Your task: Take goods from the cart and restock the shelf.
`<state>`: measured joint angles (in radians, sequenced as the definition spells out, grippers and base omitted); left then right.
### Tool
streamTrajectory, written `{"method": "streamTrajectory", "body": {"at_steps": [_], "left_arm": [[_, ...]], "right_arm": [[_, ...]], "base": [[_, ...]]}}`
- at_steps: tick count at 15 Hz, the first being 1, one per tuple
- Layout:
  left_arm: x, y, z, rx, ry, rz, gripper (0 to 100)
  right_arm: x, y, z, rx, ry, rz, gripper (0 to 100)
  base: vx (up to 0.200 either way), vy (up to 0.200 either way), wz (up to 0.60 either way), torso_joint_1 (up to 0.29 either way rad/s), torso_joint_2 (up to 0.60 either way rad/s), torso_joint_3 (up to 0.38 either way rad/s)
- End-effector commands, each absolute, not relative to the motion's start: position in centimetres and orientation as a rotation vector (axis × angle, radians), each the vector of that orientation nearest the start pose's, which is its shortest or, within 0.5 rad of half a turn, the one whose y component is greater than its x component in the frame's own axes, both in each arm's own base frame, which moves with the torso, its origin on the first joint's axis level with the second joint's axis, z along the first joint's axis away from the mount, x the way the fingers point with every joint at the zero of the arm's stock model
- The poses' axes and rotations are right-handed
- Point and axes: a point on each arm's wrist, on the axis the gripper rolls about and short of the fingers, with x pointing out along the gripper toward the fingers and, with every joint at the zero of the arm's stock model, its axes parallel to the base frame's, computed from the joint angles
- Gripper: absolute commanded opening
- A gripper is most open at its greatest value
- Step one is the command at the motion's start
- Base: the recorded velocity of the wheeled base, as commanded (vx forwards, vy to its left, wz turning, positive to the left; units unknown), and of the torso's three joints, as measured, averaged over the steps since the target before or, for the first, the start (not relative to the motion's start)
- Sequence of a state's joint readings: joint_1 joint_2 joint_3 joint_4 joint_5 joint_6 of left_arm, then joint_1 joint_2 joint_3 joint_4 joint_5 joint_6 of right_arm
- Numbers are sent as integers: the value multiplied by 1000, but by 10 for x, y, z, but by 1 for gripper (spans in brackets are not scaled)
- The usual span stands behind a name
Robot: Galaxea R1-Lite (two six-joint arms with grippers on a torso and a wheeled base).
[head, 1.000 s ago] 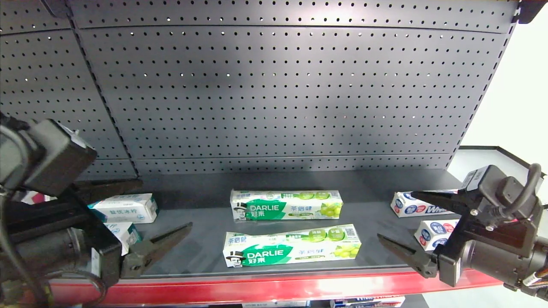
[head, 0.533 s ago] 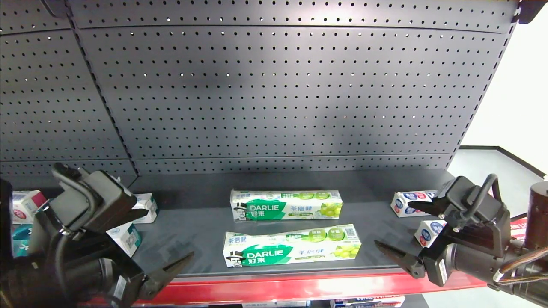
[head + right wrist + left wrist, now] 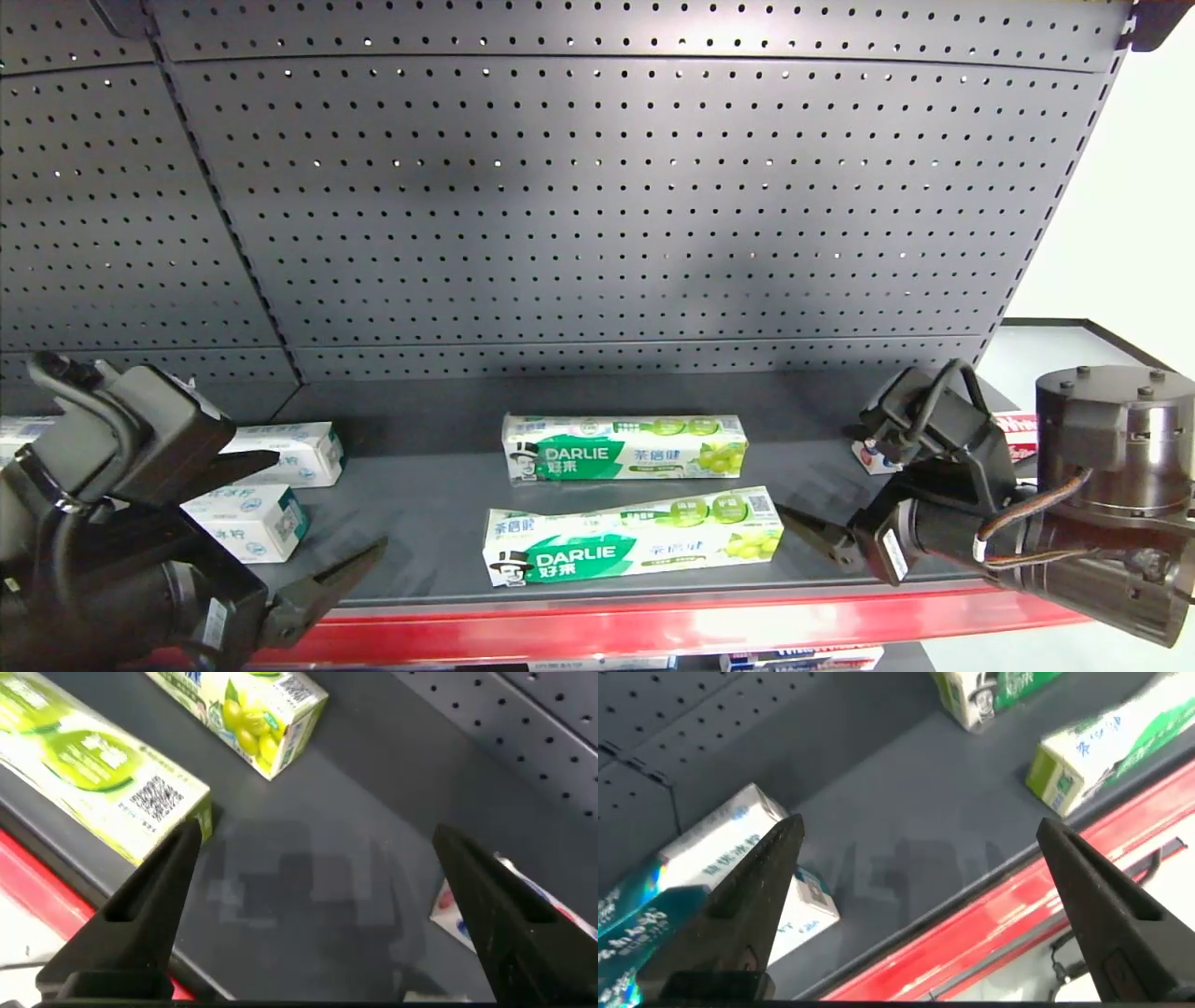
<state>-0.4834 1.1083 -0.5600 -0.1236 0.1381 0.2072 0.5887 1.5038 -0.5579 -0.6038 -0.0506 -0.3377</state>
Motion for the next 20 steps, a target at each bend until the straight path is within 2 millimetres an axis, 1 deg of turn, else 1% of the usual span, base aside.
{"method": "streamTrajectory", "body": {"at_steps": [1,10,17,18,19,20], "left_arm": [[132,-65,202,329,359,-378,100],[133,-65,202,328,361,-375,100],[132,-64,200,330,371,-371,100],[132,-65,202,328,363,-370,100],[134,-64,207,321,347,-358,100],[137,-60,217,306,317,-314,100]], "right_arm": [[204,135,162,-445,256,589,100],[201,136,161,-448,258,602,100],[199,123,164,-437,249,565,100],[198,123,165,-436,245,564,100],[198,123,171,-429,222,562,100],[199,123,181,-416,185,560,100]], "base": [[0,0,0,0,0,0],[0,0,0,0,0,0],[0,0,0,0,0,0],[0,0,0,0,0,0],[0,0,0,0,0,0],[0,0,0,0,0,0]]}}
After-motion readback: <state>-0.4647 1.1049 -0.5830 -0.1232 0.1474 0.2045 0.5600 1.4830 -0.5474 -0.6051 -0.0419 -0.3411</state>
